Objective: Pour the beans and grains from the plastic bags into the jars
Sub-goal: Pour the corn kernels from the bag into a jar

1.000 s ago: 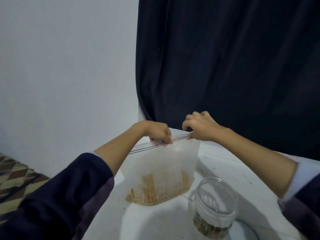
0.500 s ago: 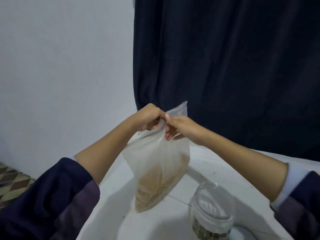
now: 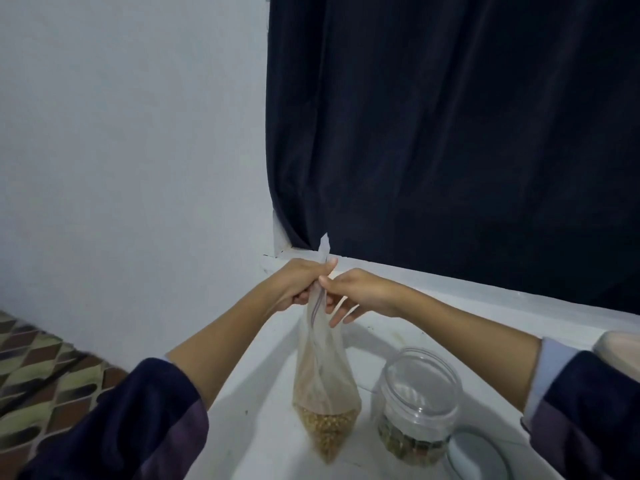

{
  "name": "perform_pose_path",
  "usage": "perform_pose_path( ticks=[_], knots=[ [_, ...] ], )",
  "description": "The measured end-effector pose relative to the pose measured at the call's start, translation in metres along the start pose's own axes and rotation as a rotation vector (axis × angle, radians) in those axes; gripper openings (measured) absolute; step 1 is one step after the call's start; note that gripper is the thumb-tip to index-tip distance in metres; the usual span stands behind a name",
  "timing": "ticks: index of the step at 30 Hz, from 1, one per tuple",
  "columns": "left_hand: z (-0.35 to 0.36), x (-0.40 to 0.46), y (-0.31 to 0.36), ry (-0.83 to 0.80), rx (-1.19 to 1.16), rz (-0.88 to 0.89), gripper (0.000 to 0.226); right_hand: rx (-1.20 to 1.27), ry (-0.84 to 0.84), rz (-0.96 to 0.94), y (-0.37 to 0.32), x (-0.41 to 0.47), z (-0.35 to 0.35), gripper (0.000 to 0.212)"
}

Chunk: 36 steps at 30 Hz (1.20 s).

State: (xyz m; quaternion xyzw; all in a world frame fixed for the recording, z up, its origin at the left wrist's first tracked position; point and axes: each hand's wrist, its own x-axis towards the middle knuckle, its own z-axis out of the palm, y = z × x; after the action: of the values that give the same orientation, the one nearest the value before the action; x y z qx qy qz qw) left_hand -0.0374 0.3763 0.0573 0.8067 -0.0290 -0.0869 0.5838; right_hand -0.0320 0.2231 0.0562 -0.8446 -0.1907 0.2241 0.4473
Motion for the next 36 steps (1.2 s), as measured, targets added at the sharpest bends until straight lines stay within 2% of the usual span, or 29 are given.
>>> perform_pose_path(
  ticks=[5,8,12,14,17,20,29,31,33,36],
  knots=[
    [-0.002,-0.003,-0.01,-0.038,-0.035,0.012,0.069,0.138,-0.029,-0.019,-0.008,0.006,0.004,0.024],
    [-0.006,-0.004,-0.016,-0.055,-0.083,0.018,0.06,0.121,-0.001,-0.007,-0.01,0.008,0.007,0.029],
    [-0.015,-0.01,-0.016,-0.197,-0.119,-0.003,0.049,0.007,-0.059,-0.04,-0.009,0.008,0.004,0.034],
    [-0.019,-0.013,-0.016,-0.225,-0.091,0.0,0.044,-0.003,-0.071,-0.061,-0.009,0.007,0.001,0.03],
    [-0.021,-0.015,-0.018,-0.204,-0.047,0.037,0.042,-0.021,-0.052,-0.089,-0.012,0.01,-0.003,0.023],
    [-0.019,-0.018,-0.016,-0.12,-0.006,0.079,0.046,0.027,-0.054,-0.062,-0.013,0.012,-0.004,0.027],
    [-0.018,-0.022,-0.019,-0.072,-0.151,0.104,0.032,0.175,-0.064,-0.022,-0.014,0.009,0.004,0.026],
    [-0.019,-0.022,-0.018,-0.046,-0.125,0.095,0.029,0.15,-0.054,-0.035,-0.017,0.008,0.006,0.034],
    [-0.018,-0.022,-0.016,-0.024,-0.077,0.108,0.027,0.107,-0.051,-0.049,-0.02,0.006,0.008,0.05],
    [-0.014,-0.021,-0.014,0.031,-0.013,0.142,0.04,0.156,-0.018,-0.016,-0.024,0.007,0.012,0.057]
  ],
)
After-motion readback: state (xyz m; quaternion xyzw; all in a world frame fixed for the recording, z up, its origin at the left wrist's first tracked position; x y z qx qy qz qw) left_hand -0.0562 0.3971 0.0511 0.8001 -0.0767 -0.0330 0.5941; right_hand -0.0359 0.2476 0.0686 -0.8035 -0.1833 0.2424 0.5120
